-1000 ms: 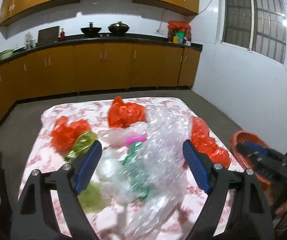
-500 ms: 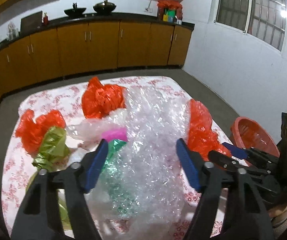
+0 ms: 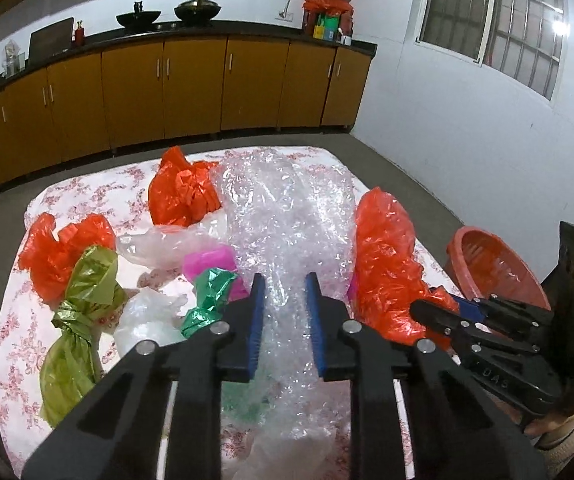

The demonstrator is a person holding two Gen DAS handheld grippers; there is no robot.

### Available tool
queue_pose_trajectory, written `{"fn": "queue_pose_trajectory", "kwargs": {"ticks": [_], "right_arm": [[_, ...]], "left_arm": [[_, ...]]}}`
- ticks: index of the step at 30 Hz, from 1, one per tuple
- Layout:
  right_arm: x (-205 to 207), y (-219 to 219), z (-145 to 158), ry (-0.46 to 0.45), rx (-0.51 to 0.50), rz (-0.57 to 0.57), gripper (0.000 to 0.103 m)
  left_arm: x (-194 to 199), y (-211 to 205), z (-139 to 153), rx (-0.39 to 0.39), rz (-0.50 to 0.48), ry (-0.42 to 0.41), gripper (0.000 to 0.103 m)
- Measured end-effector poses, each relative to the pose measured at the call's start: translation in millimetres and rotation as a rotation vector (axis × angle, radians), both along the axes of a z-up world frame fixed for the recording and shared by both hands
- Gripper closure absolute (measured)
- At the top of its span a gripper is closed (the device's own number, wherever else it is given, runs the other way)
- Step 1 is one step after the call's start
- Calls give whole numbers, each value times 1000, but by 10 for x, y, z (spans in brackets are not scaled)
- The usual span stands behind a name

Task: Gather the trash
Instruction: 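Lift the bubble wrap with the left tool while the right tool lifts the red bag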

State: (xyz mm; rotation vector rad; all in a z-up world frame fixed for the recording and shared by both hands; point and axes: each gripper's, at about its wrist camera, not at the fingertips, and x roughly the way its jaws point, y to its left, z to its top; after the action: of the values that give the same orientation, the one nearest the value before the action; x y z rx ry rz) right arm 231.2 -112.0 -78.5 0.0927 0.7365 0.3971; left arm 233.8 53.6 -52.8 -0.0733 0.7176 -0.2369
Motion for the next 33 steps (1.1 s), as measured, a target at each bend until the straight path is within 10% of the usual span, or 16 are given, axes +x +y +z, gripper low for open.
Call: {"fn": "queue_pose_trajectory", "kwargs": {"ticks": [17,33], "right_arm": [[-409,-460,508,-162,-26,-126,82],[-894,-1359,746,-249,-159,-471,82]], "left_arm": [[-306,-135,505,-29,-21,-114,83],[-441,-1225,650,-65,-233,-150,83]]}}
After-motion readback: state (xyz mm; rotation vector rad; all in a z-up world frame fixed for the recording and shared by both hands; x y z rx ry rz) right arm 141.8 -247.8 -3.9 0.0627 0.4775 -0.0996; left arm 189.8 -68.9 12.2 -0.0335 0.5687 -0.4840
